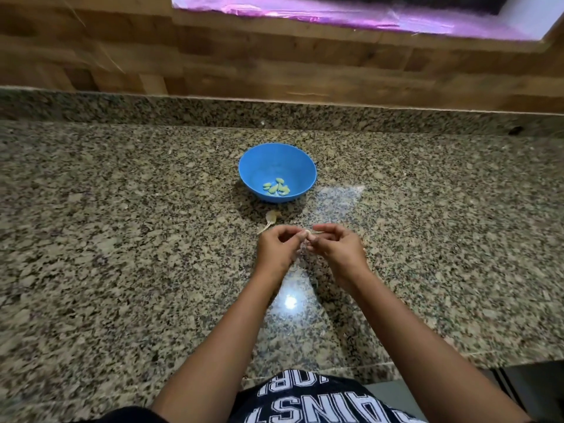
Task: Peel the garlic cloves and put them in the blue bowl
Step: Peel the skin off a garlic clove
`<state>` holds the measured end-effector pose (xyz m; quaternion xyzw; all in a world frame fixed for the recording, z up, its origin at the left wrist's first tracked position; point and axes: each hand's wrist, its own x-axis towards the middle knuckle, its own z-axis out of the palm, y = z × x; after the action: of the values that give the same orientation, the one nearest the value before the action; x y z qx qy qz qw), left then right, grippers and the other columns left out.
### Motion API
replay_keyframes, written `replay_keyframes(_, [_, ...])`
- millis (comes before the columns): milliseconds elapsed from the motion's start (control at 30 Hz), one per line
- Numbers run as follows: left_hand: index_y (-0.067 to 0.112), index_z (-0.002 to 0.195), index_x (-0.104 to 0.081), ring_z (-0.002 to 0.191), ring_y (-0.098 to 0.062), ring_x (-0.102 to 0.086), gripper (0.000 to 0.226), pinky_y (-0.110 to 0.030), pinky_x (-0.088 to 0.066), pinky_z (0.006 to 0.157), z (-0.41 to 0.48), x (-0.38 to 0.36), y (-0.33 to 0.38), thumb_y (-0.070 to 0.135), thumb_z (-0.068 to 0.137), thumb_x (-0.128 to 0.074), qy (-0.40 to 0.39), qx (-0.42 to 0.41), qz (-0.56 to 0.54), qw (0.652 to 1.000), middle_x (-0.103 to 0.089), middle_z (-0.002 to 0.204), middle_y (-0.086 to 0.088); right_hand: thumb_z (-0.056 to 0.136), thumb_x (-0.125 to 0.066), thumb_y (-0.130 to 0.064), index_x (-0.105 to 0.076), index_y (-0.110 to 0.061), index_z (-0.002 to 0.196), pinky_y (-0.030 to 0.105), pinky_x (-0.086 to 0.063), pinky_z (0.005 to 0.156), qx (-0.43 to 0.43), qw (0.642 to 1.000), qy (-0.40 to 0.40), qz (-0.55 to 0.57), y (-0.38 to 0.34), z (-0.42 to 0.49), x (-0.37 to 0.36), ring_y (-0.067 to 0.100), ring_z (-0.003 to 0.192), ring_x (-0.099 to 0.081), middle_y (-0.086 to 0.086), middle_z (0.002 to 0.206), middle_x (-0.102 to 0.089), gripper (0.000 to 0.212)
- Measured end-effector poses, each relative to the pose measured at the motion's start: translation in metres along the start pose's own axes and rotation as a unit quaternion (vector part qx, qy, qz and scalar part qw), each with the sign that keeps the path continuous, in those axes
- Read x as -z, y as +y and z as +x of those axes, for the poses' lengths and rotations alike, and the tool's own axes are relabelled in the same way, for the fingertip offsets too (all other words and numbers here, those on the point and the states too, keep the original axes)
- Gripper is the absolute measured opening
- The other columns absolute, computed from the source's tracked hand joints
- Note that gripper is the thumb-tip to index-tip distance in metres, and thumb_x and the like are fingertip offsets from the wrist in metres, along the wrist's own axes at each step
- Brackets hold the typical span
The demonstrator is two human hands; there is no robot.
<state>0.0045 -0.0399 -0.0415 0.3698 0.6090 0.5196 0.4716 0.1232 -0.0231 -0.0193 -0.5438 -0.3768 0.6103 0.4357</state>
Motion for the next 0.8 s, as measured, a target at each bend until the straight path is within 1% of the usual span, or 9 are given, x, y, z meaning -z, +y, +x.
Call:
replay_keyframes(33, [0.015,0.08,-0.07,0.068,-0.016,-0.063,0.004,-0.031,-0.054,0.065,0.0,0.001,0.001,0.012,0.082,-0.071,0.005,-0.01,0.008,1.0,-0.07,0.077,-0.005,0.081,-0.061,0.012,-0.061,-0.001,0.092,0.022,-0.055,0.06,0.004,1.0,-0.008,0.003,-0.003,0.0,-0.001,0.017,0.063,-0.064,0.012,0.074,-0.061,0.017])
replay_keyframes(100, [0.015,0.082,-0.069,0.069,-0.01,-0.064,0.002,-0.02,-0.054,0.064,0.001,0.003,0.003,0.014,0.082,-0.071,0.018,-0.046,0.039,0.998,-0.069,0.076,0.0,0.079,-0.064,0.009,-0.063,0.001,0.094,0.023,-0.056,0.063,0.007,1.0,-0.028,0.01,-0.007,-0.002,-0.003,0.019,0.067,-0.065,0.013,0.077,-0.064,0.017])
replay_keyframes(200, [0.015,0.085,-0.068,0.07,-0.003,-0.062,0.003,-0.012,-0.051,0.064,-0.003,0.005,0.007,0.016,0.083,-0.07,0.031,-0.11,0.101,0.988,-0.067,0.077,0.004,0.08,-0.064,0.007,-0.064,0.007,0.098,0.026,-0.058,0.071,-0.002,0.999,-0.044,0.019,-0.009,-0.004,-0.005,0.023,0.08,-0.066,0.02,0.094,-0.067,0.018])
replay_keyframes(300, [0.014,0.089,-0.066,0.076,-0.008,-0.063,0.005,-0.016,-0.053,0.067,-0.001,0.006,0.006,0.019,0.087,-0.066,0.01,-0.135,0.139,0.981,-0.066,0.082,0.003,0.083,-0.057,0.011,-0.061,0.013,0.1,0.028,-0.056,0.074,-0.032,0.996,-0.05,0.062,-0.013,-0.005,-0.005,0.025,0.078,-0.065,0.021,0.091,-0.067,0.017])
replay_keyframes(433, [0.014,0.099,-0.058,0.09,-0.017,-0.06,0.012,-0.021,-0.049,0.072,0.001,0.004,0.0,0.025,0.095,-0.054,-0.037,-0.129,0.198,0.971,-0.061,0.1,-0.005,0.082,-0.056,0.012,-0.06,0.015,0.097,0.026,-0.058,0.066,-0.074,0.987,-0.067,0.123,-0.019,-0.006,-0.001,0.021,0.065,-0.067,0.02,0.084,-0.066,0.015])
replay_keyframes(600, [0.012,0.102,-0.054,0.098,-0.017,-0.05,0.015,-0.027,-0.044,0.081,-0.005,-0.002,-0.003,0.024,0.098,-0.045,-0.076,-0.142,0.255,0.953,-0.052,0.105,-0.004,0.085,-0.053,0.009,-0.06,0.008,0.103,0.022,-0.053,0.058,-0.119,0.982,-0.055,0.139,-0.021,-0.005,0.003,0.018,0.068,-0.061,0.014,0.085,-0.064,0.019])
replay_keyframes(667, [0.016,0.101,-0.058,0.095,-0.017,-0.055,0.013,-0.032,-0.048,0.084,-0.006,-0.002,-0.004,0.018,0.098,-0.046,-0.079,-0.132,0.217,0.964,-0.056,0.103,0.0,0.089,-0.048,0.008,-0.061,0.003,0.101,0.022,-0.048,0.06,-0.128,0.979,-0.053,0.15,-0.021,-0.005,0.006,0.016,0.068,-0.055,0.013,0.085,-0.062,0.019])
replay_keyframes(733, [0.024,0.095,-0.062,0.088,-0.022,-0.063,0.013,-0.042,-0.055,0.08,-0.007,-0.001,-0.002,0.015,0.095,-0.052,-0.049,-0.096,0.135,0.985,-0.063,0.099,0.0,0.091,-0.044,0.009,-0.061,0.003,0.099,0.026,-0.046,0.063,-0.128,0.978,-0.055,0.152,-0.02,-0.005,0.006,0.016,0.067,-0.052,0.013,0.084,-0.06,0.02])
replay_keyframes(800, [0.023,0.098,-0.065,0.087,-0.021,-0.066,0.011,-0.042,-0.057,0.078,-0.005,0.001,0.001,0.017,0.091,-0.059,-0.022,-0.068,0.087,0.994,-0.068,0.096,-0.002,0.091,-0.045,0.009,-0.059,0.006,0.102,0.025,-0.047,0.063,-0.122,0.98,-0.059,0.143,-0.019,-0.006,0.006,0.016,0.066,-0.053,0.013,0.082,-0.062,0.019])
